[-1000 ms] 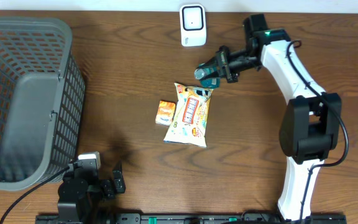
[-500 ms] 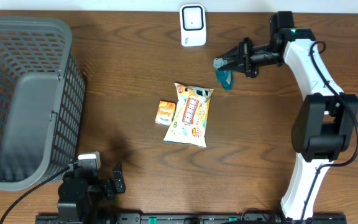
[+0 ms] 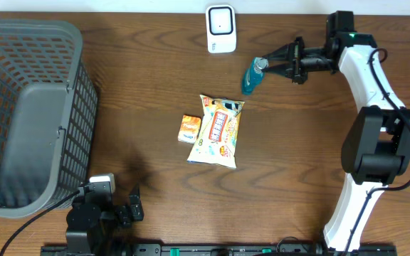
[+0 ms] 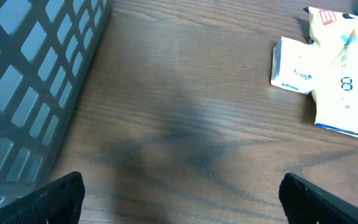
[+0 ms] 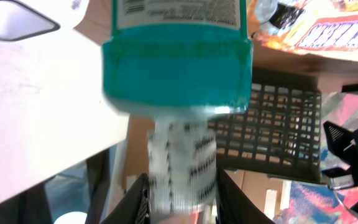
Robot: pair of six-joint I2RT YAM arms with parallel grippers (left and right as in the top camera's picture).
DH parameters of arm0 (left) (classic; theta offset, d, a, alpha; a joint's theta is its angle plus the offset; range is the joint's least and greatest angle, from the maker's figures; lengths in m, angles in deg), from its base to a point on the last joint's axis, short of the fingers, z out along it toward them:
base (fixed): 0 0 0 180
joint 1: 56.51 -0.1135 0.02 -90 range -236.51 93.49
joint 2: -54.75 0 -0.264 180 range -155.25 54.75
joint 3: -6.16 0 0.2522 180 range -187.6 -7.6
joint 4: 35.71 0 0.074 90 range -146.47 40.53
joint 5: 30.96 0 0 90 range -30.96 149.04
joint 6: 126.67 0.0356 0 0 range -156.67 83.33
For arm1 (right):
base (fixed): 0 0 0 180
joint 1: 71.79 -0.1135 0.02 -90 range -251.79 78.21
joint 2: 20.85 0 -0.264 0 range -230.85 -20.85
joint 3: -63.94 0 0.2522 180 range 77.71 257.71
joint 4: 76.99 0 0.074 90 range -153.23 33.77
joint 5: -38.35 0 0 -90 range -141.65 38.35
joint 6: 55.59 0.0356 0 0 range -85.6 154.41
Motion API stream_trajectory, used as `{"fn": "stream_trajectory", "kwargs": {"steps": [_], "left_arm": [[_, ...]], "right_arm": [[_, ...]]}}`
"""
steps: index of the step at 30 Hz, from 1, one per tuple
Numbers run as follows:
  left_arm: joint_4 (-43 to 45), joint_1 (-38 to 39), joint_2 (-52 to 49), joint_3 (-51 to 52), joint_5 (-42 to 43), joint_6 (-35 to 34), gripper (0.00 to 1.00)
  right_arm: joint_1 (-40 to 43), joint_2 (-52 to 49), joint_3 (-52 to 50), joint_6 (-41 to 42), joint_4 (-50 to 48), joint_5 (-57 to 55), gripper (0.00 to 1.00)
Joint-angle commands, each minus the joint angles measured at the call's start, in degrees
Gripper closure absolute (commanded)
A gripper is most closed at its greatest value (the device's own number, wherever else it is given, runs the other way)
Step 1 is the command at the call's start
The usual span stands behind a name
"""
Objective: Scan the item barcode
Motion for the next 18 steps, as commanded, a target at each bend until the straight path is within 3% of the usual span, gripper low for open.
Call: {"fn": "stream_trajectory", "kwargs": {"steps": [1, 4, 14, 18], "left_arm": [[-0.15, -0.24, 0.07, 0.22, -0.48, -0.50, 0.00], [-0.15, -0.24, 0.07, 0.22, -0.48, -0.50, 0.00], [-0.15, -0.24, 0.07, 0.22, -0.48, -0.50, 0.00], [-0.17, -0.24, 0.07, 0.22, -0.48, -0.48, 0.00]], "right_arm": [[0.68, 1.22, 0.09, -0.37, 0.09, 3.85, 0.76], [0.81, 1.22, 0.07, -0.35, 0.11, 2.21, 0.76], [0.76, 1.22, 0.07, -4.83, 0.02, -2.12, 0.60], [1.29, 1.22, 0.07, -11.74, -4.02, -1.07, 0.49]]}}
